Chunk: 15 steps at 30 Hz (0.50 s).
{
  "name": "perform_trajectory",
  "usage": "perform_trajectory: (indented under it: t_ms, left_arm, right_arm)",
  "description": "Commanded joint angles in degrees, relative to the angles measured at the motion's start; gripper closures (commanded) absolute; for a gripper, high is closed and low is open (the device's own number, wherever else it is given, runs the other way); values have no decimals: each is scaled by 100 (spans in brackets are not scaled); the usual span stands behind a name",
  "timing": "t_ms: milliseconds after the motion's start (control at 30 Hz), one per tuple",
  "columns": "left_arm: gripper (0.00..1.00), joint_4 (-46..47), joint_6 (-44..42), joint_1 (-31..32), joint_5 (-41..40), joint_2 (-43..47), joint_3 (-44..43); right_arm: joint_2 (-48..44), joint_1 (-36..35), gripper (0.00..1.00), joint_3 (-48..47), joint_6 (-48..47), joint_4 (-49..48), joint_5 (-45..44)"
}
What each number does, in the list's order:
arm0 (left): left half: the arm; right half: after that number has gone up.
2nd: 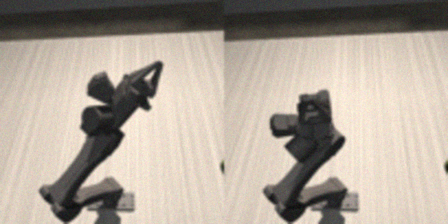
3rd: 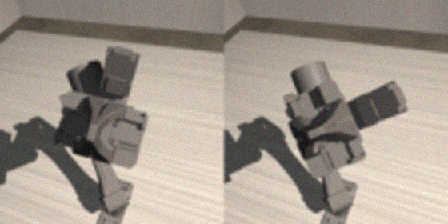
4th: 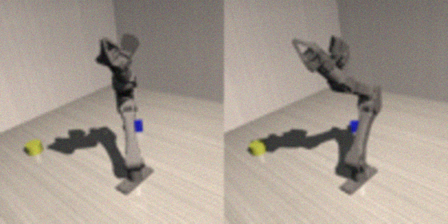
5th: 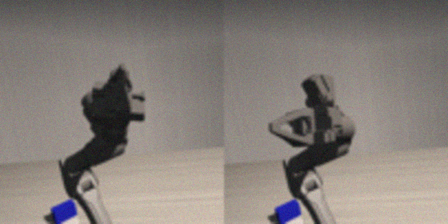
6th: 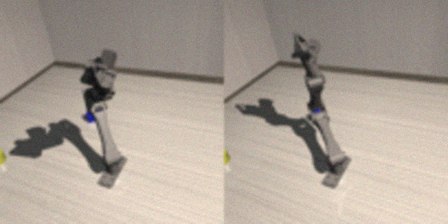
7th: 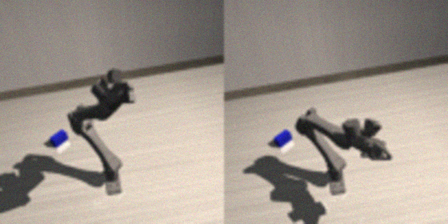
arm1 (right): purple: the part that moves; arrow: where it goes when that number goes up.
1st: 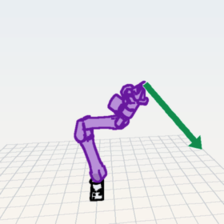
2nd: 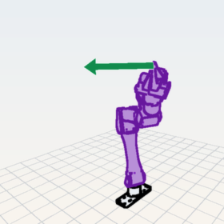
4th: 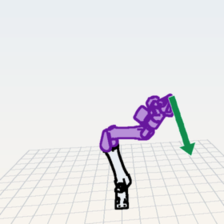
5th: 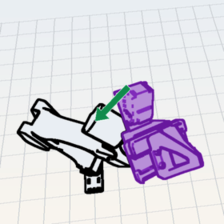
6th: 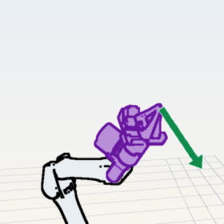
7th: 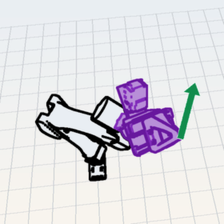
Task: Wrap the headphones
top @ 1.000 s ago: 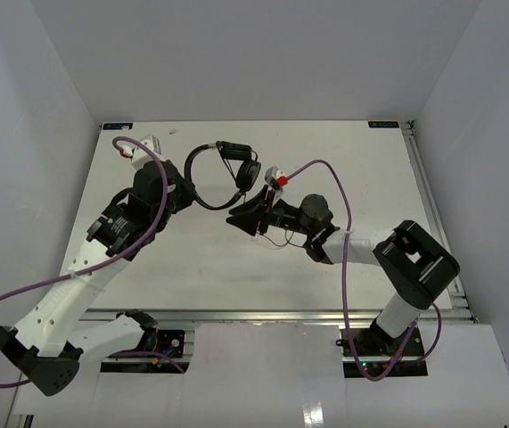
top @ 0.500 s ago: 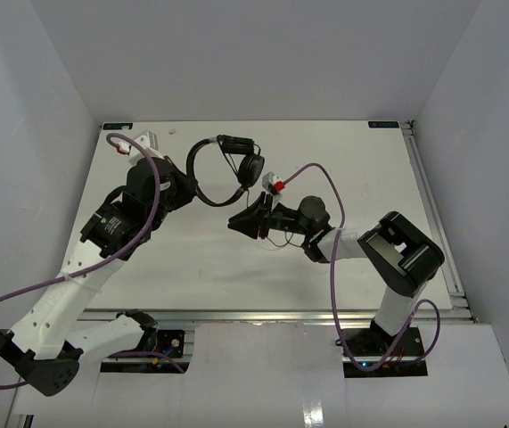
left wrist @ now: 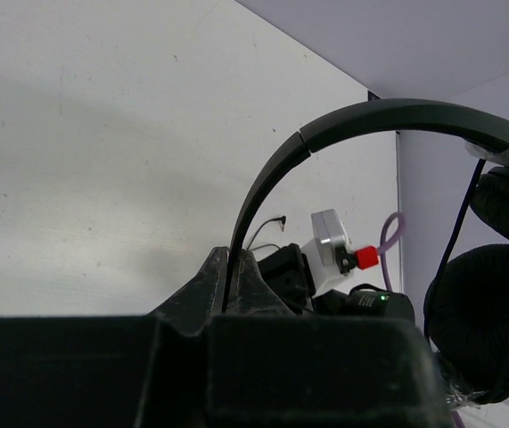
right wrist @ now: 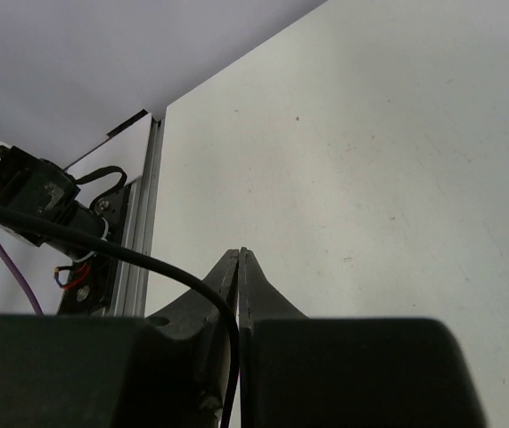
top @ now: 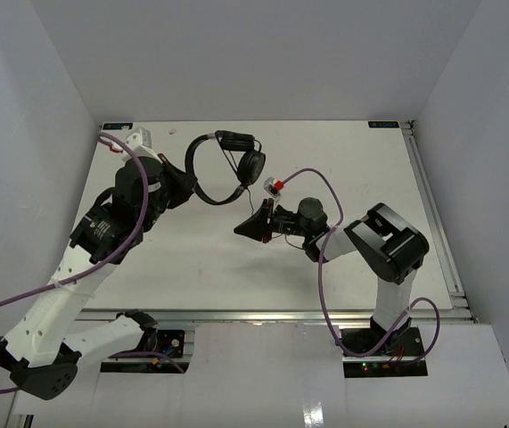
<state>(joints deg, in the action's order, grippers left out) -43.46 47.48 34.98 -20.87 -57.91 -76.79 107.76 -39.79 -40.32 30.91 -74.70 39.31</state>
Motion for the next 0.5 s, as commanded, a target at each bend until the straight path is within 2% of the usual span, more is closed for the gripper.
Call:
perform_trajectory:
  t_ms: [0,267,467]
  left_arm:
    - [100,366,267,-27,535,313,-227]
    - [100,894,278,-27,1663,560,106]
    - [100,989,-190,-27,2427,787,164]
  right_arm:
    - [196,151,92,-117,450,-2479,118]
    - [411,269,92,-166,823,-2796,153]
    - [464,435,92,-230,994,-2761,130]
